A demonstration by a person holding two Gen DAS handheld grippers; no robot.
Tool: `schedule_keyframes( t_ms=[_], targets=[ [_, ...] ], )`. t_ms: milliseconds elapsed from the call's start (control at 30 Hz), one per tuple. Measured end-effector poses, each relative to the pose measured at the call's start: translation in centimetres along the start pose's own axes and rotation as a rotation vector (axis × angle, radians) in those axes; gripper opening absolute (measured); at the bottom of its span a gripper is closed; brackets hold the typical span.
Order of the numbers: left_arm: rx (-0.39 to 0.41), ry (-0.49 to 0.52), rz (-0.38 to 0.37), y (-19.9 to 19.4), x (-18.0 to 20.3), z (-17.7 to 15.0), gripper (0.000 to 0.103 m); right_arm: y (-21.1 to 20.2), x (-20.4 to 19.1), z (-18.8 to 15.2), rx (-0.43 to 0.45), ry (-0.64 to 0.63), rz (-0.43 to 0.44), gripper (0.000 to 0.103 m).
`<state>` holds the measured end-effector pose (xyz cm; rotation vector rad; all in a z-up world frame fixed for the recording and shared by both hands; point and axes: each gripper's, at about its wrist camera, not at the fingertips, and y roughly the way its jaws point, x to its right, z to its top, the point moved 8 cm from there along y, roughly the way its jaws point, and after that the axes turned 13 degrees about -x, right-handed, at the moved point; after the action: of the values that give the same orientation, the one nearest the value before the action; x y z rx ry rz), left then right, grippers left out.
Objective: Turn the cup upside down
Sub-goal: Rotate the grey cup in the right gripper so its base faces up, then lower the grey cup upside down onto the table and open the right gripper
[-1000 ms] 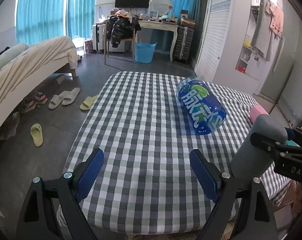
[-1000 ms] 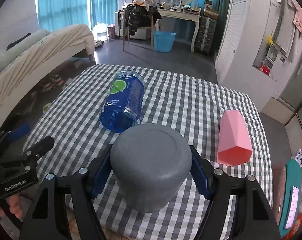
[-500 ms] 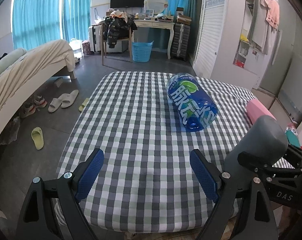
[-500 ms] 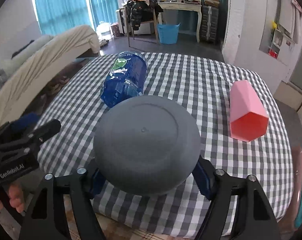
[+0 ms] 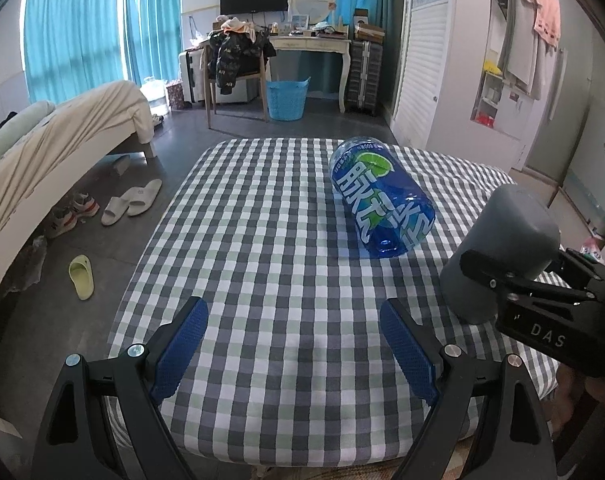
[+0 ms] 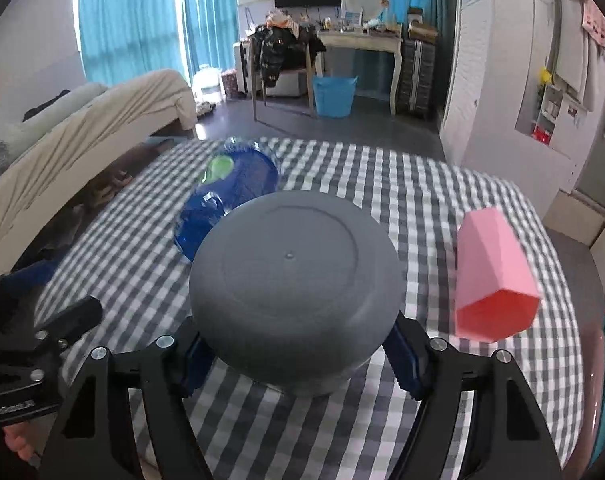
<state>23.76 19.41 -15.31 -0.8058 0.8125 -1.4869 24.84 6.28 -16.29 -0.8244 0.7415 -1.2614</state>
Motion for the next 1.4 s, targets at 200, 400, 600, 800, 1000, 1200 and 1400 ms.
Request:
schedule_keyframes(
  t_ms=[200,400,600,800,1000,1200,1400],
  targets=[
    [-0.010,0.004,0.000,0.4,0.5,0.2,0.091,0.4,0.3,0.3,-0.010,0.001,0.007,0.072],
    [0.005,0.011,0.013,-0.4,1.0,0.3,0.091,0.5,0.4,0.0,-0.009,0.007,0.023,0.072],
    [0.027,0.014,0.033,-1.6,1.8,0.3,0.091,-0.6,0.8,0.4,0.005,0.041,0.077,0.072],
    [0.071,0.018,0.042,-4.1,2.8,0.5,0.091,-6.2,0.8,1.8,0.139,0.022,0.094,0.078],
    [0.136,0.028,0.046,-7.3,4.1,0.7,0.091,-12.7,1.5,2.2,0.256,0.026,0.098,0.079],
    [0.272,0.039,0.018,-13.4,5.9,1.3,0.091,-19.0,2.9,0.9,0.345,0.028,0.068,0.079],
    [0.404,0.017,-0.002,-18.2,6.7,-0.1,0.091,-24.2,4.0,-2.1,0.428,0.035,0.014,0.079]
  ],
)
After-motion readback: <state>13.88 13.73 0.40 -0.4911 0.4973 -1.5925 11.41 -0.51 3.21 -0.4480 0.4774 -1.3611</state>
